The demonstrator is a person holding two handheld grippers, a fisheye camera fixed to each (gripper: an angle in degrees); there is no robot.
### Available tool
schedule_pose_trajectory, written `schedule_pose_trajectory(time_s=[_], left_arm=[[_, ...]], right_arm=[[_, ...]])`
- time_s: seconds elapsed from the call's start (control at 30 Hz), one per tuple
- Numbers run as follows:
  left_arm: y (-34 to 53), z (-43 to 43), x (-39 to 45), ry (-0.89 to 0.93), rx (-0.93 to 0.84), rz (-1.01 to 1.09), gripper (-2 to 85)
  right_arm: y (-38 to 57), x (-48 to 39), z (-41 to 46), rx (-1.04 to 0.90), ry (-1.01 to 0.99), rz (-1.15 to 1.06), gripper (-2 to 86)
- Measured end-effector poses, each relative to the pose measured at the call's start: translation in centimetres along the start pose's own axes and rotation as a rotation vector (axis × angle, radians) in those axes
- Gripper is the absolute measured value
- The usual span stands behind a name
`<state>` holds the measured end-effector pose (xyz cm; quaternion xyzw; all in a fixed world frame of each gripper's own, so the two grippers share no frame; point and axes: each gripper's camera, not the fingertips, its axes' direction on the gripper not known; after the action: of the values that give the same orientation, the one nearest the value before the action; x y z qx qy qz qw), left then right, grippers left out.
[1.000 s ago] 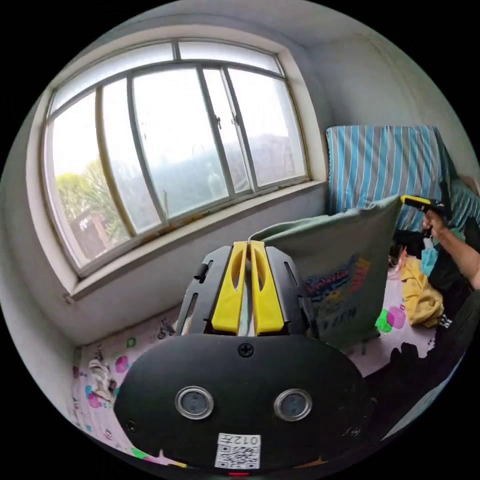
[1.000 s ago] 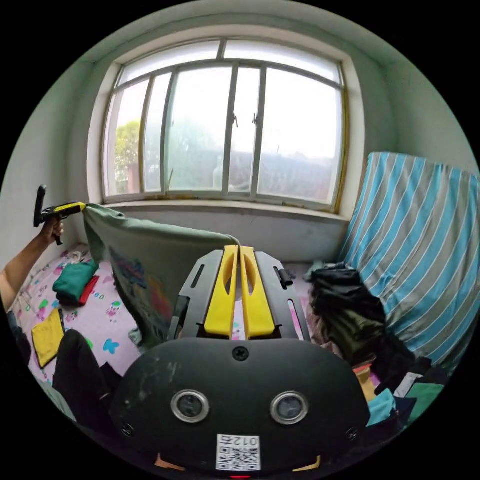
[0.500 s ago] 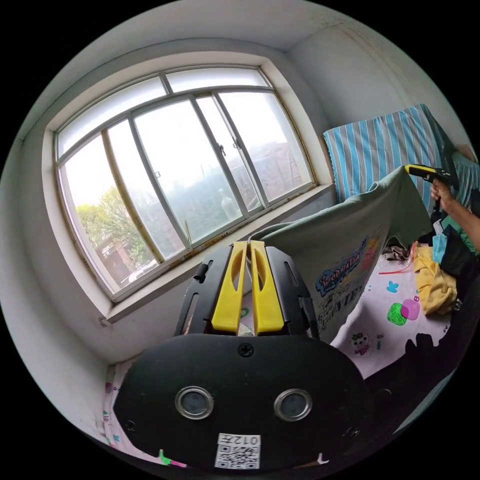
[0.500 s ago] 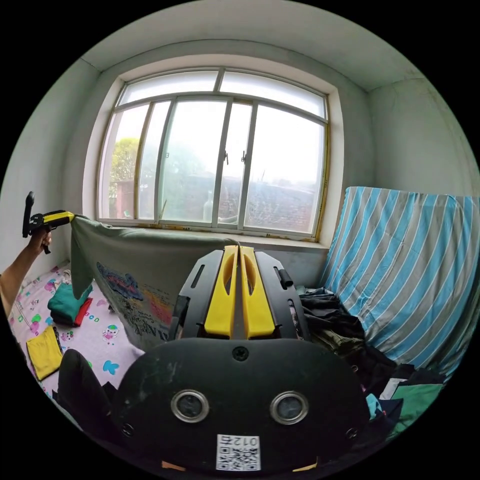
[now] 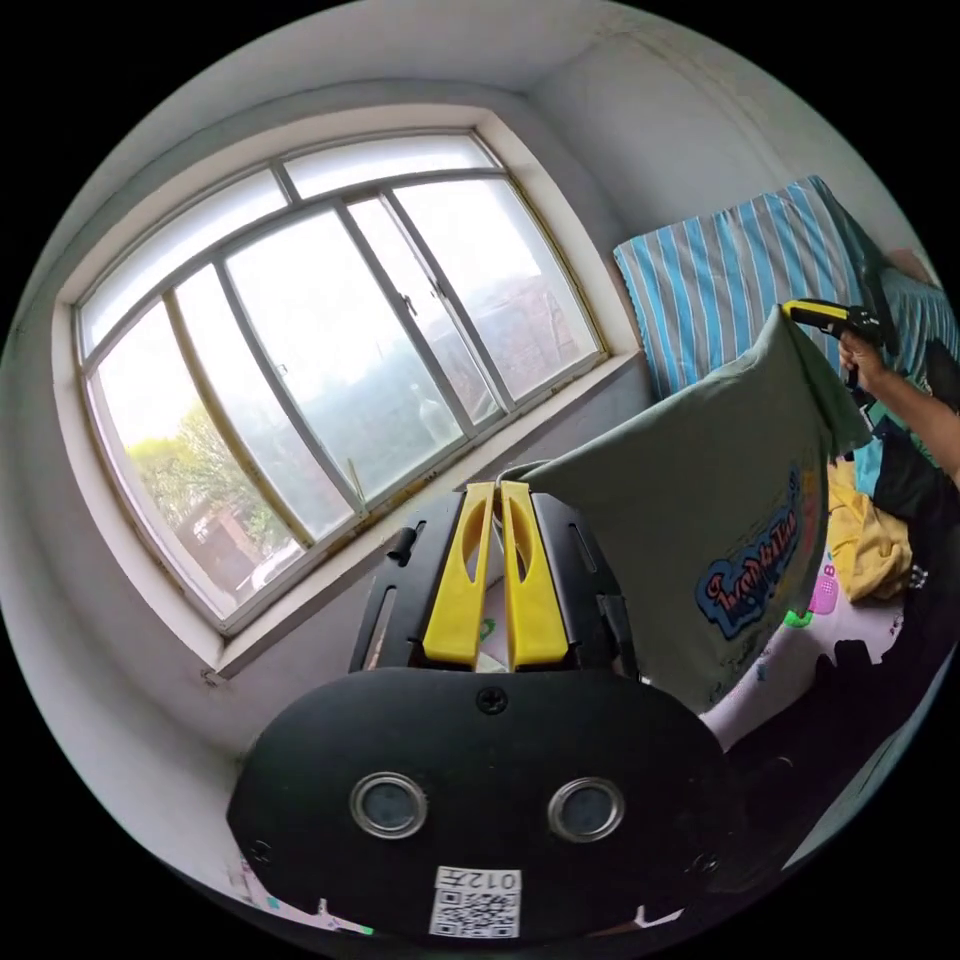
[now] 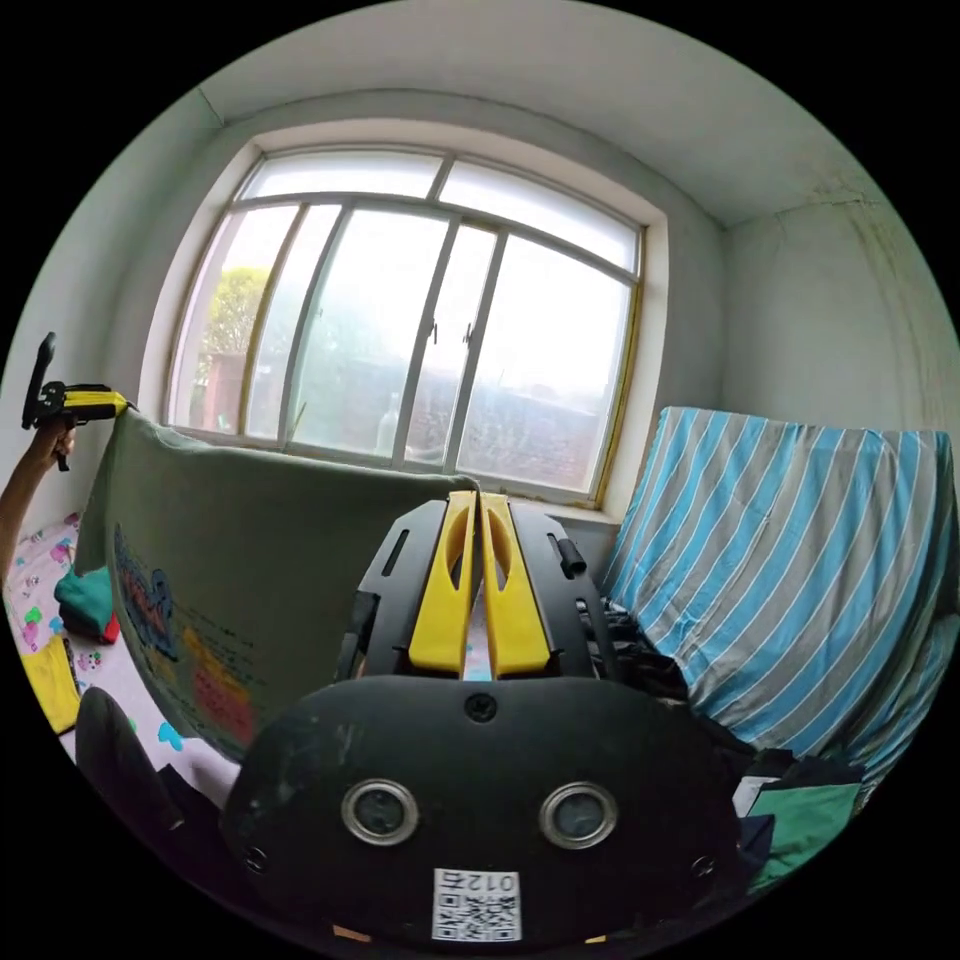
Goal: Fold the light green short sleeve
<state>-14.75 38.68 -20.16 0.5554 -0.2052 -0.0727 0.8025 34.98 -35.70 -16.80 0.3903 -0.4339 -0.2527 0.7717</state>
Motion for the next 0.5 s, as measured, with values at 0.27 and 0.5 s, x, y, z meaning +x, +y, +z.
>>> schedule_pose_trajectory(time_s=[0.27, 0.5], left_arm=[[-4.3, 26.7, -0.9, 0.101, -0.342, -0.026, 0.0], [-4.6, 49.4, -1.8, 0.193, -0.592, -0.374, 0.2]], right_arm=[[5.1, 2.3, 25.2, -0.383, -0.025, 0.009, -0.9], [12.5, 3.1, 45.1, -0.680, 0.025, 0.060, -0.2]])
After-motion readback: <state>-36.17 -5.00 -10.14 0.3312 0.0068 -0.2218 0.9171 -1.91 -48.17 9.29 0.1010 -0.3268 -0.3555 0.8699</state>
